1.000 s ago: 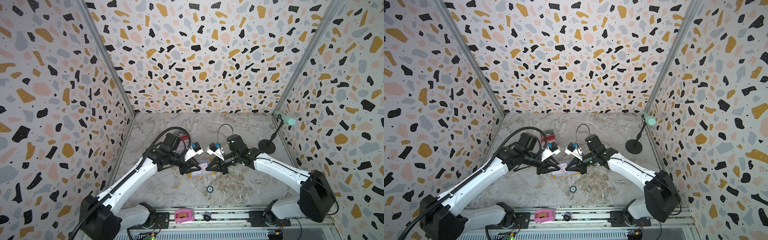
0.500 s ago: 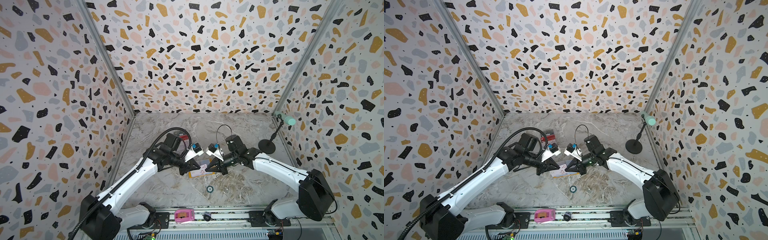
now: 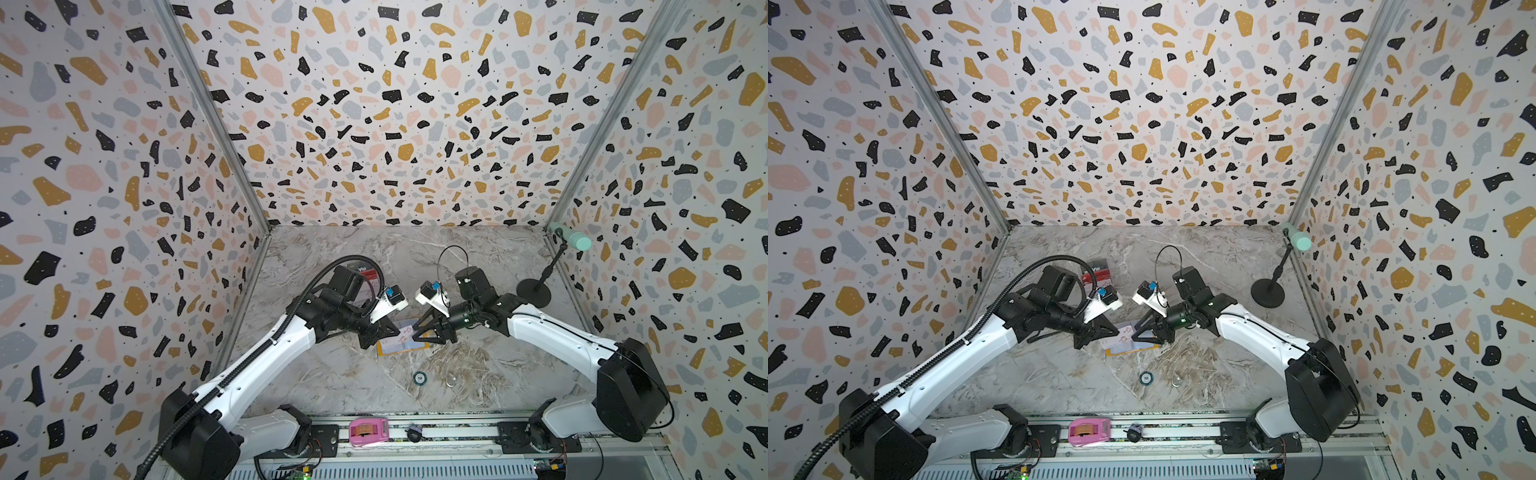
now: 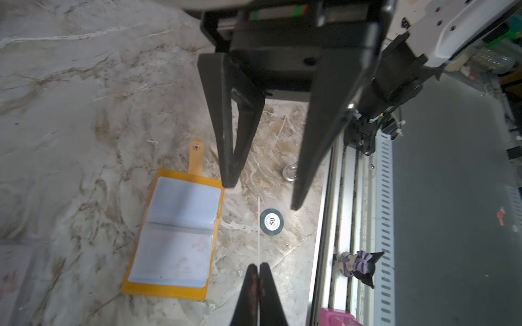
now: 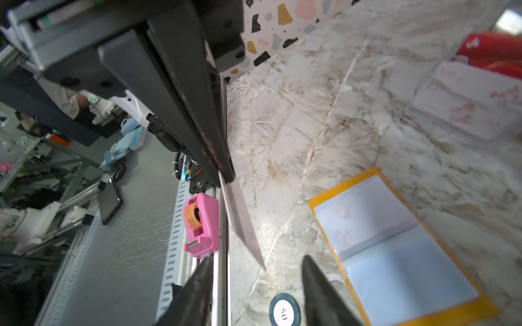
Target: Take the credit cards out of the card holder
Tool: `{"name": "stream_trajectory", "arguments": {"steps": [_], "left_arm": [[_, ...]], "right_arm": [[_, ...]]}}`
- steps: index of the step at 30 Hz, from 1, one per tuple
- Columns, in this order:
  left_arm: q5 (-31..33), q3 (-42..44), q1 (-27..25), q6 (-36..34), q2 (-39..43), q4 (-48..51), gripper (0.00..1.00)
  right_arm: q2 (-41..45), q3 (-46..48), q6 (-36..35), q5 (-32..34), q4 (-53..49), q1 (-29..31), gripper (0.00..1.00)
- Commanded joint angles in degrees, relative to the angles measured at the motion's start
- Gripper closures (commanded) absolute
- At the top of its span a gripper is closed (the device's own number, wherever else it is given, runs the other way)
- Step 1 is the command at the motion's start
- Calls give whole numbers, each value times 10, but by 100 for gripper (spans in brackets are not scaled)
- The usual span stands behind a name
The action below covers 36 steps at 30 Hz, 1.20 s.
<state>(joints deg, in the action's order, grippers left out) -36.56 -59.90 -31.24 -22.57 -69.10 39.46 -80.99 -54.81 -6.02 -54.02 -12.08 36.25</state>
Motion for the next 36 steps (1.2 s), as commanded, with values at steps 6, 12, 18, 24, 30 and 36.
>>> {"name": "stream_trajectory", "arguments": {"steps": [6,12,18,24,30,36], "left_arm": [[130,-29,12,-45,-8,-10,100],[132,-43,46,-104,-33,-19,100],[81,-82,107,-200,-96,-8,100],[67,-155,150,-257,-186,17,100],[74,-239,185,-293,-283,49,100],[64,-320,200,-321,-373,97,100]], "right_arm": [[68,30,60,73,52,-27,19],[85,49,89,144,64,-52,16],[89,56,95,147,73,-63,15],[81,53,99,145,72,-70,15],[78,56,99,141,76,-73,15],[79,61,100,140,77,-77,16]]}}
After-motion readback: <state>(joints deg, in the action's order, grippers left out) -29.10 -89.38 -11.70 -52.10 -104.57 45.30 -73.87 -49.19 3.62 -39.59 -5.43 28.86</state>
